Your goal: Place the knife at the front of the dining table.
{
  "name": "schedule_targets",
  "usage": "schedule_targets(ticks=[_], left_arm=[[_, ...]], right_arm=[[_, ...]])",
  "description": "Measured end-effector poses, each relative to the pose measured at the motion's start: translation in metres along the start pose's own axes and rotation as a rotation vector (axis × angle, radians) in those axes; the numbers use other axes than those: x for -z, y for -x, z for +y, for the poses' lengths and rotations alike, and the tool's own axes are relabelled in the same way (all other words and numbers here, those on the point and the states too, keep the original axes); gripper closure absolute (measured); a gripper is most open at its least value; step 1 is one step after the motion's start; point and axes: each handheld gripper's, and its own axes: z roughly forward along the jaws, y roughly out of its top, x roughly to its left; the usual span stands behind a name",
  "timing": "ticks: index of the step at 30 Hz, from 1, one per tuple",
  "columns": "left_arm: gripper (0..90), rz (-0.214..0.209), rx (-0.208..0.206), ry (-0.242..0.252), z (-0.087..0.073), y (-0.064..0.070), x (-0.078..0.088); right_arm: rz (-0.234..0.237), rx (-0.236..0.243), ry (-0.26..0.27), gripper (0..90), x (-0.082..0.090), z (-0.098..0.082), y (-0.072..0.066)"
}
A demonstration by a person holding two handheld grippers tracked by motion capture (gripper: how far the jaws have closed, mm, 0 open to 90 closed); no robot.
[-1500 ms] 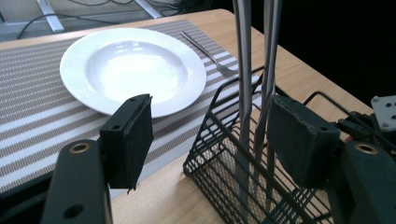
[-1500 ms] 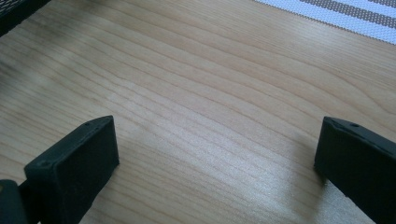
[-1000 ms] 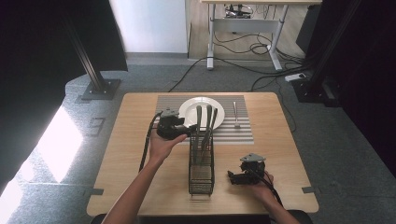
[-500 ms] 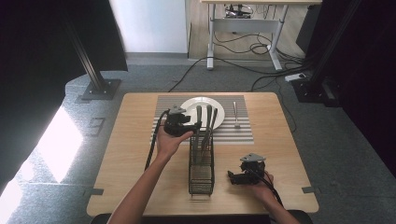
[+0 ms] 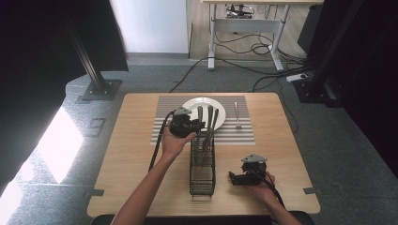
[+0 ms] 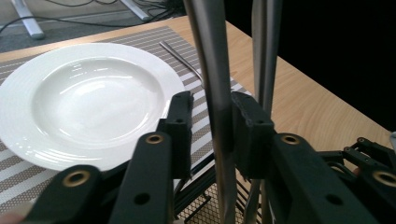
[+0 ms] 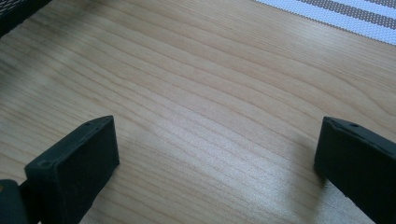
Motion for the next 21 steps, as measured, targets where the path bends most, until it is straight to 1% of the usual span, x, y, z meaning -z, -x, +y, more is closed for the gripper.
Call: schedule_targets(ticks=[4, 9, 13, 15, 17, 19, 21], left_arm=[[77.3, -0.016, -0.002, 0.002, -0.0001, 0.0003, -0.0004], [79.0, -0.019, -0.017, 0.017, -0.0014, 0.001, -0.0005], [80.0, -0.026, -0.015, 0.031, -0.0022, 0.0019, -0.001], [80.7, -0.04, -0.011, 0.044, -0.0032, 0.0024, -0.0012], [81.3, -0.065, -0.009, 0.049, -0.0035, 0.0025, -0.0012], [81.8, -0.082, -0.017, 0.056, -0.0032, 0.003, -0.0004], [82.3, -0.089, -0.023, 0.07, -0.0027, 0.0038, 0.0013]], right_arm=[[0.0, 0.0, 0.0, 0.0, 0.0, 0.0, 0.0], [0.0, 0.0, 0.001, 0.0, 0.0, 0.0, -0.0001], [0.0, -0.001, 0.0, 0.0, 0.0001, 0.0, -0.0002], [0.0, -0.001, 0.0, 0.0, 0.0001, 0.0, -0.0002], [0.001, -0.001, 0.0, 0.0, 0.0001, 0.0, -0.0001], [0.001, 0.0, 0.0, 0.0, 0.0001, 0.0, -0.0001], [0.001, 0.0, 0.001, 0.0, 0.0, 0.0, -0.0001]])
